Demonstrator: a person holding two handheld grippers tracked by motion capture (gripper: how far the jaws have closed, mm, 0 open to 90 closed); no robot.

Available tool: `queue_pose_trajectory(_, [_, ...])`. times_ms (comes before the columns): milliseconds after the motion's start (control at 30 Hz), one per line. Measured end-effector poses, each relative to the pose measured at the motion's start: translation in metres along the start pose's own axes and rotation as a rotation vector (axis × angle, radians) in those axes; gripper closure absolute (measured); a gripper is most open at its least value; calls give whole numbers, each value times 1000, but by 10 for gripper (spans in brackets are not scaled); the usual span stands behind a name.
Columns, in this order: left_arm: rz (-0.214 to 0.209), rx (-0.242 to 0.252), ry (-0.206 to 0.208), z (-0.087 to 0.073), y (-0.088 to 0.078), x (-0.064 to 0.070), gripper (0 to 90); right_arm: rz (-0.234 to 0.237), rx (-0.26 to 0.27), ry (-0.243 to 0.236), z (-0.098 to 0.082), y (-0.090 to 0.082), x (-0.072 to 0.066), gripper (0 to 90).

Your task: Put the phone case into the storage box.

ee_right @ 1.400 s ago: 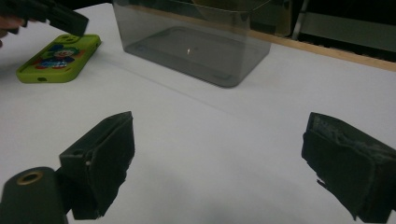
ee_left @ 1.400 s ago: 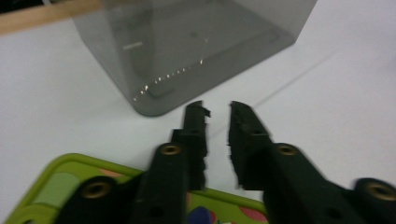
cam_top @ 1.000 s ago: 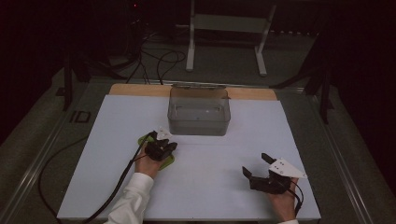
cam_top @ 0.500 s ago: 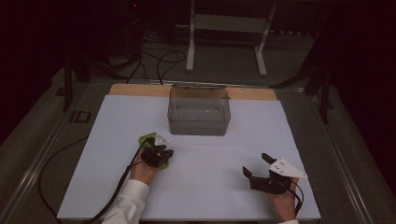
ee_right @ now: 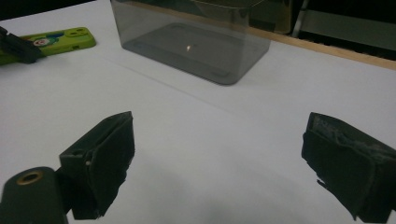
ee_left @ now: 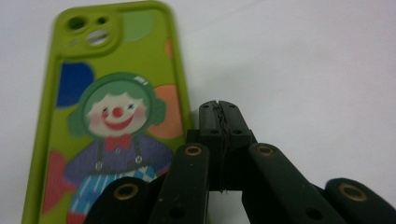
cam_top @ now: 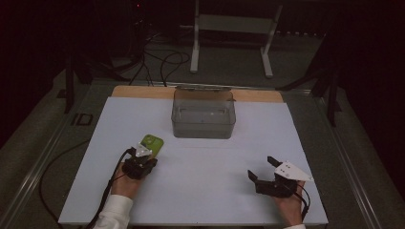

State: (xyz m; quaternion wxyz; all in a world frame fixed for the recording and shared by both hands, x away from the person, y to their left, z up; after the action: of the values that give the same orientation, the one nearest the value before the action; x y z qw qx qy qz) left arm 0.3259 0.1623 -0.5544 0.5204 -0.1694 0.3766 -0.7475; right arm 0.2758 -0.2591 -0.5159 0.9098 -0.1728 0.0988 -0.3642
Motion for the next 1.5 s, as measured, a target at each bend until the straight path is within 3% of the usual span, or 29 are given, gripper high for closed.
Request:
queue_pose_trajectory(233, [4,8,-12,-1,0,0,894,7,-5,-6,0,1,0,94])
queue_pose_trajectory(333, [3,39,-9,-1,-1,1,894,9,-8,-7,0,2,1,94])
queue_pose_trajectory(467, [-11,163,-33,7,-18,-2,888,14,-7,-5,0,4,2,94])
queue_pose_trajectory(633, [8,323,-68,7,-50,-13,751,41,18,14,2,6,3,94])
queue_pose_trajectory(700, [16,359,-68,3,-61,-18,643,61,38,23,4,6,3,94])
queue_pose_trajectory(867, [30,426,-86,-10,-83,-29,497,76,53,20,7,8,4,93])
queue_pose_trajectory(1067, [44,444,-137,-22,-90,-39,345,85,54,6,10,11,1,93])
queue_pose_trajectory(1100, [70,439,-160,-26,-89,-43,285,87,54,-1,11,11,0,93])
queue_pose_trajectory(1200, [107,428,-177,-29,-88,-46,201,85,55,-4,10,11,-1,93])
queue_pose_trajectory(1233, [133,412,-169,-32,-87,-46,133,78,58,-3,10,10,-1,93])
queue_pose_trajectory(1367, [154,389,-147,-36,-86,-46,73,74,69,0,10,7,-3,93])
queue_pose_trajectory(1500, [168,396,-155,-35,-87,-47,18,71,64,-6,8,7,-5,93])
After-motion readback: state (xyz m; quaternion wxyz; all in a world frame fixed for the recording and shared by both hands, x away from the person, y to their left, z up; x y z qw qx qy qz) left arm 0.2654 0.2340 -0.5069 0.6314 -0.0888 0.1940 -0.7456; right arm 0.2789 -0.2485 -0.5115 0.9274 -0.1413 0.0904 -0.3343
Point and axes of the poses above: each handheld gripper's, and its own axes: y roughly forward along the jaws, z roughly out of its top, x roughly to its right, the point moved 4 cm from there along y, roughly forward along the jaws, and after that the axes turned 13 degrees about z, right-handed, at the moved point
